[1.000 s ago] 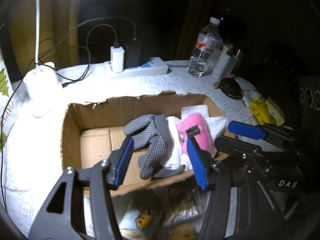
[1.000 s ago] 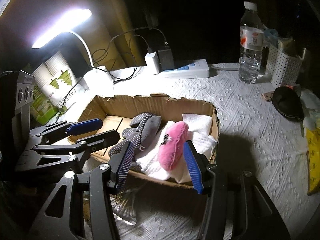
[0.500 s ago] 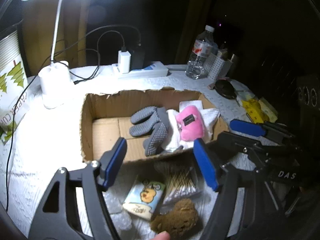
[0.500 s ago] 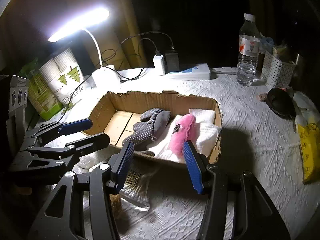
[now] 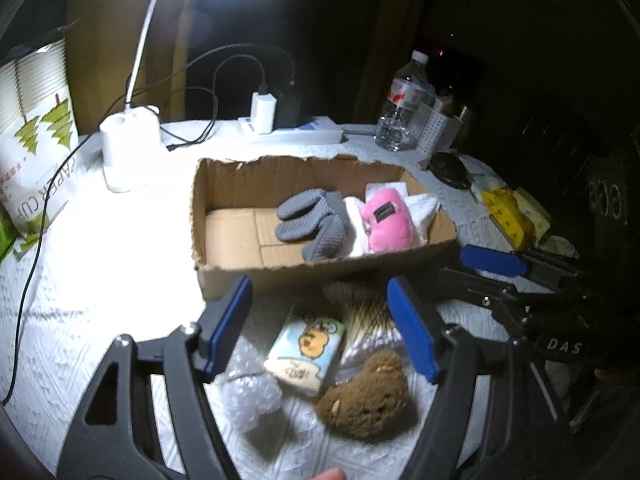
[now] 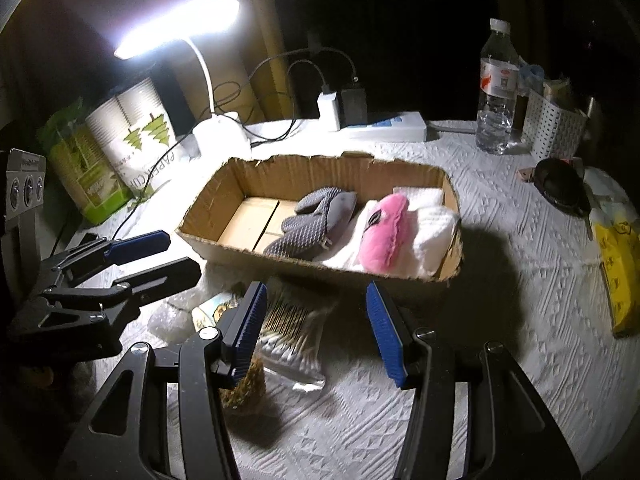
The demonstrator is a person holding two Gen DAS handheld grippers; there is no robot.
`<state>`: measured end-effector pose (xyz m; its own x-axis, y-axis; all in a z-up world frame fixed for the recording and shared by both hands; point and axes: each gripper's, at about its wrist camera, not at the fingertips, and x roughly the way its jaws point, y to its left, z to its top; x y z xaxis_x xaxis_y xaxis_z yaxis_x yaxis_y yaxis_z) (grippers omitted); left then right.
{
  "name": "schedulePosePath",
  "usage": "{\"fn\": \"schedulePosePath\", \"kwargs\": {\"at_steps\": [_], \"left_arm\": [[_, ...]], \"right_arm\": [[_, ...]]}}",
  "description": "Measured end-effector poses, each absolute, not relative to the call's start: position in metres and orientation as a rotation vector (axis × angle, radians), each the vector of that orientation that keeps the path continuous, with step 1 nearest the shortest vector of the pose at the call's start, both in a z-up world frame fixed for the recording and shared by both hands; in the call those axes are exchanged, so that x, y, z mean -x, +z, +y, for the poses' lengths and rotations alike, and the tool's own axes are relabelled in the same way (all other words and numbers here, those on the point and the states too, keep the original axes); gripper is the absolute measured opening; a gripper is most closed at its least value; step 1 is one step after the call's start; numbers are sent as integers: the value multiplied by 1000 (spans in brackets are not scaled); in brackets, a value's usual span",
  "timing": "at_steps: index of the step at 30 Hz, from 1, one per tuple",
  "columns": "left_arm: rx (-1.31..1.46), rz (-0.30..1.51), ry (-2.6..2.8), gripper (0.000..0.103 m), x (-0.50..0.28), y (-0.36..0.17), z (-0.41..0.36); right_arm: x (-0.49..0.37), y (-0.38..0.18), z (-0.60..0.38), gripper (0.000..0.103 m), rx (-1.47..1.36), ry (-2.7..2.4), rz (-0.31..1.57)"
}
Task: Organize soft objects
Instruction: 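Open the right tool to release the pink bone and withdraw both tools, then grasp the bubble-wrap bundle with the left tool while the right tool grasps the cotton-swab bag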
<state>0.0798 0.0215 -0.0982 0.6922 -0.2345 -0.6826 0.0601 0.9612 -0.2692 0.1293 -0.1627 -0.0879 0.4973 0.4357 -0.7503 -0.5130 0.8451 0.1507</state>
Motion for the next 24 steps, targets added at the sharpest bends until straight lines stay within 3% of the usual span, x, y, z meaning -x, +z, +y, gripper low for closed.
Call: {"fn": "schedulePosePath", "kwargs": {"at_steps": [24], "left_arm": [[249,865,-52,72,-63,-143,60]], "right_arm": [[-131,-135,-137,55,96,571,986]]}}
